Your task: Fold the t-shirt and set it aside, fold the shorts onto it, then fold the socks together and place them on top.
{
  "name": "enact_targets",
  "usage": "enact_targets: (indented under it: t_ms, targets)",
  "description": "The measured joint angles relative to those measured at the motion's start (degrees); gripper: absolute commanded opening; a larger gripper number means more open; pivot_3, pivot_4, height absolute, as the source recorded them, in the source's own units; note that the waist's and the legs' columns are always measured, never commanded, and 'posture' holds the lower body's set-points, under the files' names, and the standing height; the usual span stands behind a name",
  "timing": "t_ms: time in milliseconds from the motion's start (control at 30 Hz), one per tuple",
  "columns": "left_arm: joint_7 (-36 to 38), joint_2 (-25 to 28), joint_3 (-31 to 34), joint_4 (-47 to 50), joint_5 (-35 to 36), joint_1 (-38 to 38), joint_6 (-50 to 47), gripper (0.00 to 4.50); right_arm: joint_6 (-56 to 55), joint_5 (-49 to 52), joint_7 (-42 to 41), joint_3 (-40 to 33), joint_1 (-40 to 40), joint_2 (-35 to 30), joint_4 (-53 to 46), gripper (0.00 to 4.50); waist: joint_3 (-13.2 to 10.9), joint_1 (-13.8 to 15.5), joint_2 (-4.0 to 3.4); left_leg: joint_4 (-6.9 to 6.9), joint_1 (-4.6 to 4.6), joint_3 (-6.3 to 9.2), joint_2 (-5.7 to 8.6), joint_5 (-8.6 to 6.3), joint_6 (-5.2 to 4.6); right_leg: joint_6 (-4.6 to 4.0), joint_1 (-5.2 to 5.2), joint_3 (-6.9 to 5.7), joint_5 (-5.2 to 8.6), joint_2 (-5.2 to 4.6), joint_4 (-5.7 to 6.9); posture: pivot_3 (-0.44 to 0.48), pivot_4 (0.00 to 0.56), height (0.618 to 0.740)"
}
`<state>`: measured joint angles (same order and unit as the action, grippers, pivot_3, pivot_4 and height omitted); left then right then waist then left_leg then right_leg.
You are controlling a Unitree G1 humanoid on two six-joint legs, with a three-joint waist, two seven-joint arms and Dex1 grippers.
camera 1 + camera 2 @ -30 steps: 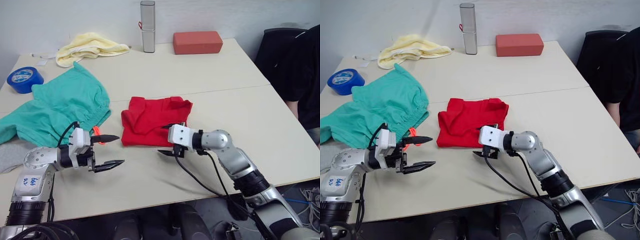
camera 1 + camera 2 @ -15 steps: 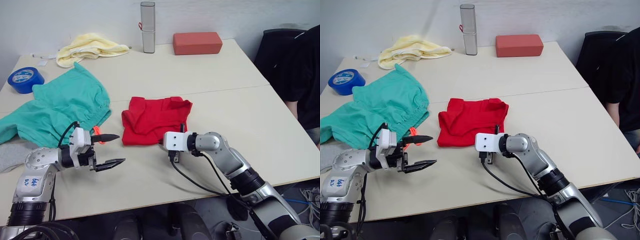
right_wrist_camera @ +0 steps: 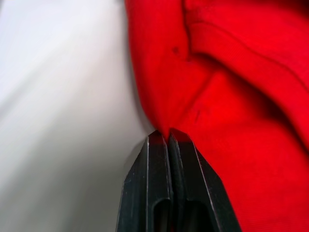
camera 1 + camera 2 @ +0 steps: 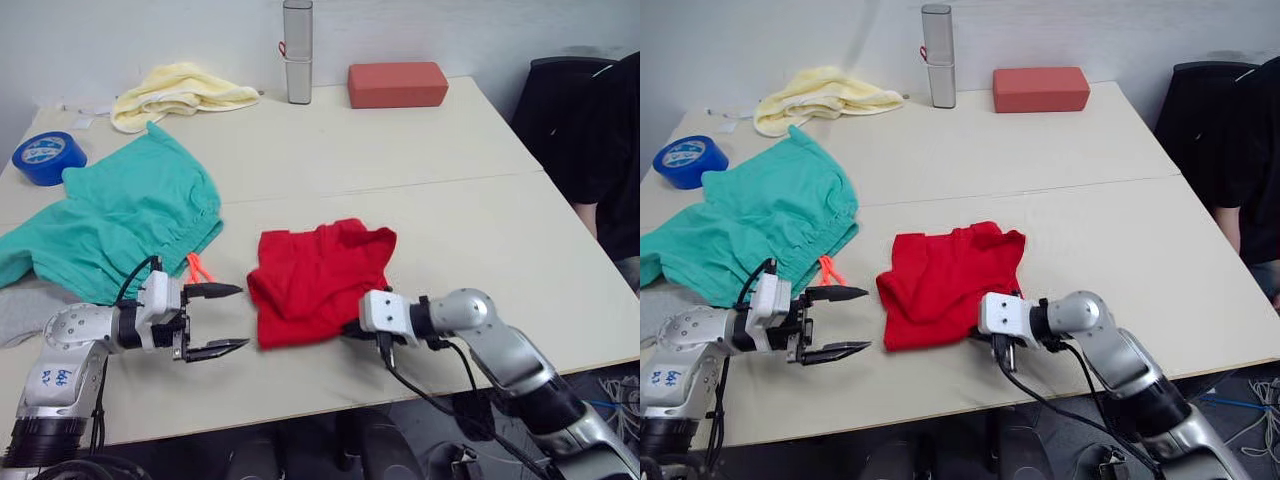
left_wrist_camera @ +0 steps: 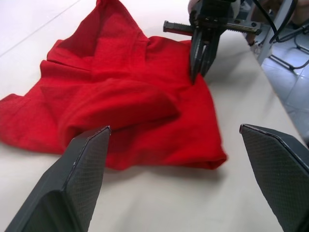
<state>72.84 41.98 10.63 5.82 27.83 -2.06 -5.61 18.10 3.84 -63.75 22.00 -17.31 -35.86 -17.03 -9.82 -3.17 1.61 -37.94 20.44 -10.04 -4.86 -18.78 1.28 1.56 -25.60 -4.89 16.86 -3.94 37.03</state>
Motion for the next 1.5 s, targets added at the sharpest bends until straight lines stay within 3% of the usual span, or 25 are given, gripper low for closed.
enact_targets:
  t_ms: [267, 300, 400, 500, 733, 900, 1033, 1233, 1500]
  targets:
    - [-0.21, 1.19, 1.94, 2.5, 0.5, 4.69, -0.19, 4.5, 3.84, 0.42, 2.48, 0.36, 4.62, 0.53, -5.86, 0.02, -0.01, 0.13, 0.02, 0.0, -0.03, 0.03, 0.01, -0.21, -0.31, -0.02, 0.04, -0.03, 0.0, -0.03, -0.03, 0.0, 0.15, 0.74]
    - [-0.2, 1.36, 2.07, 2.5, 0.5, 4.75, -0.16, 4.5, 4.32, 0.47, 3.27, 0.36, 4.77, 1.31, -5.86, 0.21, -0.01, 0.14, 0.02, 0.0, -0.03, 0.03, 0.01, -0.21, -0.31, -0.02, 0.04, -0.04, 0.0, -0.03, -0.02, 0.0, 0.15, 0.74]
    - [-0.17, 1.78, 2.22, 2.49, 0.62, 4.71, -0.35, 4.5, 3.88, 1.7, 4.15, 0.12, 5.03, 2.52, -5.85, 0.96, -0.01, 0.17, 0.02, 0.0, -0.02, 0.04, 0.02, -0.21, -0.3, -0.02, 0.04, -0.05, 0.0, -0.02, -0.03, 0.0, 0.15, 0.74]
    - [-0.24, 2.03, 2.23, 2.37, 0.67, 4.62, -0.77, 4.5, -1.23, 3.53, 3.27, -1.35, 5.87, 2.37, -5.63, 2.02, -0.01, 0.23, 0.02, 0.0, 0.0, 0.02, 0.03, -0.25, -0.34, -0.01, 0.04, -0.05, 0.0, -0.02, -0.07, 0.0, 0.15, 0.74]
    - [0.16, 1.86, 1.69, -0.68, -1.61, 0.46, 5.57, 4.5, -18.83, 11.05, -3.14, -12.49, 3.99, -1.04, -0.77, 4.4, -0.02, 0.71, 0.03, -0.03, -0.02, 0.02, 0.08, -0.25, -0.36, 0.02, 0.1, -0.08, -0.02, 0.02, -0.1, 0.0, 0.15, 0.74]
    - [1.32, 1.73, -0.62, -4.65, -5.33, -3.83, 13.69, 4.5, -39.4, 6.47, -8.83, -15.06, -0.48, -7.64, 14.91, 4.49, -0.04, 1.13, 0.02, -0.04, -0.06, -0.07, 0.18, -0.24, -0.36, 0.02, 0.12, -0.06, -0.02, 0.11, -0.1, 0.0, 0.15, 0.74]
    - [0.86, -0.2, -4.17, -6.87, -9.31, -6.67, 19.73, 4.5, -48.18, 4.2, -9.03, -15.28, -3.12, -7.65, 22.35, 4.49, -0.04, 1.32, 0.01, -0.04, -0.09, -0.1, 0.09, -0.04, 0.09, -0.01, 0.11, 0.05, 0.0, 0.35, -0.09, 0.0, 0.15, 0.74]
    - [-3.19, -4.7, -10.2, -11.66, -15.53, -12.81, 25.71, 4.5, -56.39, -1.31, -5.59, -12.69, -6.91, -5.23, 30.01, 4.49, -0.04, 1.39, 0.01, -0.16, -0.12, -0.23, 0.09, -0.02, 0.08, 0.03, 0.11, 0.22, -0.03, 0.33, 0.0, 0.0, 0.15, 0.74]
    - [-4.6, -6.15, -14.06, -16.88, -18.76, -17.99, 30.13, 4.5, -58.5, -2.11, -3.8, -10.94, -10.86, -4.25, 32.97, 4.49, -0.05, 1.55, -0.01, -0.21, -0.17, -0.26, 0.07, 0.01, 0.08, 0.03, 0.11, 0.29, -0.03, 0.33, 0.1, 0.0, 0.15, 0.74]
